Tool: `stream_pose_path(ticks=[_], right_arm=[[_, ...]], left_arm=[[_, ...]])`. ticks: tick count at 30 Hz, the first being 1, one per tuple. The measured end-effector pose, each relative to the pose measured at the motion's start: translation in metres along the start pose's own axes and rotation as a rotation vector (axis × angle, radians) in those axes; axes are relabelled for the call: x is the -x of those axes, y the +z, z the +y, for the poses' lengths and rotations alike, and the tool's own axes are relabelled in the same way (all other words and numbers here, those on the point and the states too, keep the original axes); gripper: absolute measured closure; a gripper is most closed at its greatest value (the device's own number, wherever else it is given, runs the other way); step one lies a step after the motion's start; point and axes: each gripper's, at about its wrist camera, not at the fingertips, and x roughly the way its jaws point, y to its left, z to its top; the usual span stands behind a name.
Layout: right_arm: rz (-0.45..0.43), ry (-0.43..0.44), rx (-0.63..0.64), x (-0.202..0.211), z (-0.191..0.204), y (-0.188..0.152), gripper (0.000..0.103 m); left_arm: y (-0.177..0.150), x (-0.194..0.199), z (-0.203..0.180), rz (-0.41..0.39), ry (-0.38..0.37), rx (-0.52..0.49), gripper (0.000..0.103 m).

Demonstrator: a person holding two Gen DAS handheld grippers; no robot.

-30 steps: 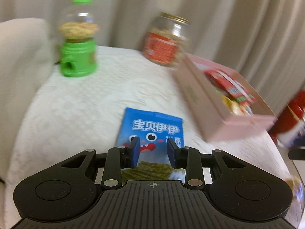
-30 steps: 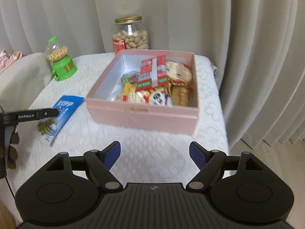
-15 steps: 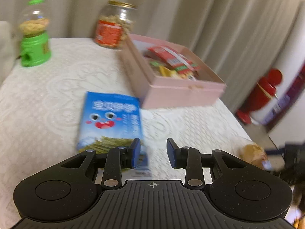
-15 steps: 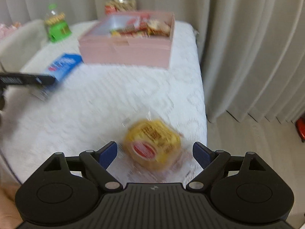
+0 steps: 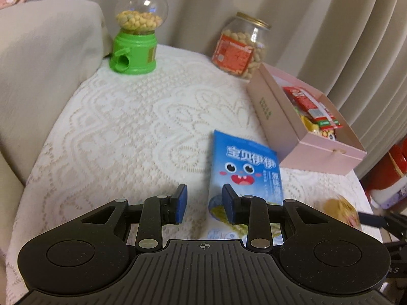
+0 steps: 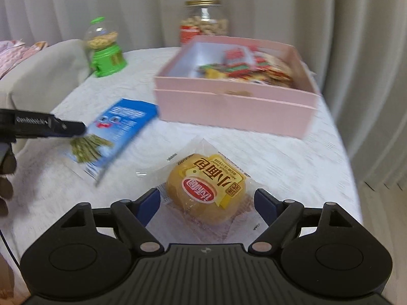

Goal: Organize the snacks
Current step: 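Move the right gripper over the yellow bread bun while the left hovers at the seaweed bag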

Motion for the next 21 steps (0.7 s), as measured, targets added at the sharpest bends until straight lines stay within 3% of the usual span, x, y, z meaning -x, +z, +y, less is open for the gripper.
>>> stream_pose_path(ticks=[8, 15, 21], right_arm=[[0.016, 0.023, 0.105, 0.005, 0.016, 0.001, 0.019], [0.073, 0.088, 0.030, 0.026, -0.016, -0.027, 0.017], [0.056, 0.008, 0.014, 0.012, -0.016, -0.029, 0.017]], left_arm=[[-0.004, -0.005, -0.010, 0.022, -0.044, -0.047, 0.068], [-0.009, -0.008, -0.029, 0.035, -0.052, -0.112, 0.066], [-0.016, -0.005, -0.044, 0.048, -0.041, -0.193, 0.063]])
